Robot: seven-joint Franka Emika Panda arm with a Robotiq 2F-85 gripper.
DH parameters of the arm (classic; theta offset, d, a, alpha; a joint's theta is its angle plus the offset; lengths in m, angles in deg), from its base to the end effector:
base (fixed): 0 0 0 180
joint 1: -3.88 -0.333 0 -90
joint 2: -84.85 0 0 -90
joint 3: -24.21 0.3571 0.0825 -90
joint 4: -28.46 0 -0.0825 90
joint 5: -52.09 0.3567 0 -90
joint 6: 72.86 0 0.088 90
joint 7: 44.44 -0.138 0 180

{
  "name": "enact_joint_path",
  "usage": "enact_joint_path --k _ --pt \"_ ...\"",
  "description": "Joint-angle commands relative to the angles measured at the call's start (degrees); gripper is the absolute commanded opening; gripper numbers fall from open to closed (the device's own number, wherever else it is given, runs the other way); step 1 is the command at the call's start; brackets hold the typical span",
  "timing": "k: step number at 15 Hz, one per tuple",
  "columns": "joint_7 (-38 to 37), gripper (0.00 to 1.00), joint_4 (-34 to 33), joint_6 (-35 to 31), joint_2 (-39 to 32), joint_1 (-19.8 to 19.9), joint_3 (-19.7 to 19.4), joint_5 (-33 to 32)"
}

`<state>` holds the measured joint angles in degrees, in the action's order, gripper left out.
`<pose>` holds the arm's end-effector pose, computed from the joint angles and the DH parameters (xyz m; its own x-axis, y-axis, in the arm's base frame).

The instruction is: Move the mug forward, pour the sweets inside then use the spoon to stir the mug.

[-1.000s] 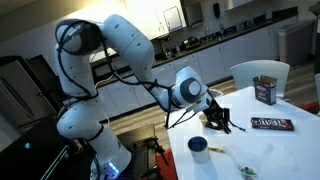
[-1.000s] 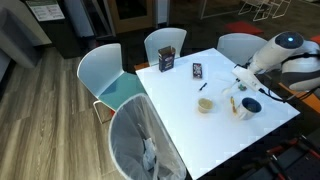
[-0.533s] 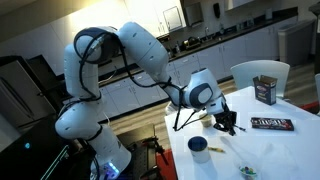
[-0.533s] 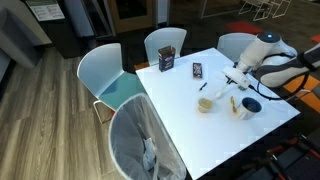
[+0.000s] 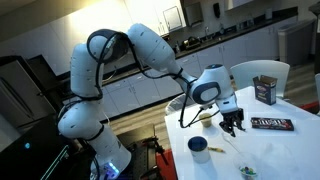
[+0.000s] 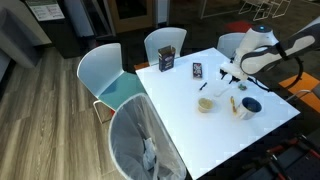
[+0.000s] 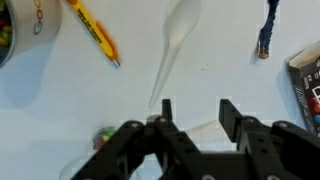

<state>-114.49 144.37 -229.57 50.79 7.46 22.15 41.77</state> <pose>0.6191 -0.0555 0.1883 0.3984 -0.9066 0.1394 -0.9101 -0.4096 -0.0631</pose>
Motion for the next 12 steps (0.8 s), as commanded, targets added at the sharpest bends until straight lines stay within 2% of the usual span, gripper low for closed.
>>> enact_joint_path --k 1,3,6,10,11,12 --pt "1.3 0.86 0.1 5.4 2.6 -9.4 -8.4 -1.8" --pt "0.2 0.99 1.7 9.9 5.0 -14.8 -13.2 -6.9" --pt "-0.7 1.00 3.7 14.8 8.6 -19.6 -17.0 -16.4" --pt "-1.7 1.00 6.5 15.4 12.9 -20.0 -16.6 -28.2" --pt "-1.2 1.00 3.3 15.0 9.6 -17.2 -14.2 -25.7" --pt "-1.5 1.00 3.7 15.0 10.2 -16.8 -13.8 -26.4"
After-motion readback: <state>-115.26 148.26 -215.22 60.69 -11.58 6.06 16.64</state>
